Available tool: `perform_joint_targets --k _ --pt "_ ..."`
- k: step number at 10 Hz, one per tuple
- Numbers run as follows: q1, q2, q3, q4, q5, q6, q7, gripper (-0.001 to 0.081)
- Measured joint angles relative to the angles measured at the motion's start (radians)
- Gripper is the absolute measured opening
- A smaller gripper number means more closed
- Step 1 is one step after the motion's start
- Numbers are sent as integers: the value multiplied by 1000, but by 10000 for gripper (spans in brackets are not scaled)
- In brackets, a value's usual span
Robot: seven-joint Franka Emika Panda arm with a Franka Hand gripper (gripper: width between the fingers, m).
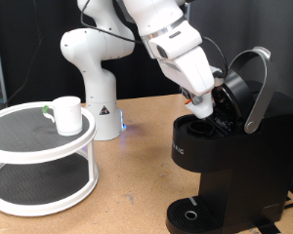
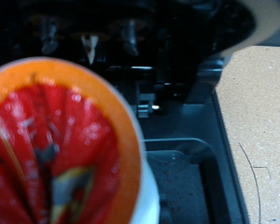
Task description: Make a cup of coffee with the keurig machine
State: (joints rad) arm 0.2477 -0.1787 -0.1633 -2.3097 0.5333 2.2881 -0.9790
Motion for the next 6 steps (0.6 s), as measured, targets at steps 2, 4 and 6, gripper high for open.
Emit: perform_joint_targets --k 2,4,6 --pt "0 11 6 -3 -2 0 0 80" --pt "0 25 7 -4 -5 0 0 80" --pt "0 29 7 -9 -5 2 0 80"
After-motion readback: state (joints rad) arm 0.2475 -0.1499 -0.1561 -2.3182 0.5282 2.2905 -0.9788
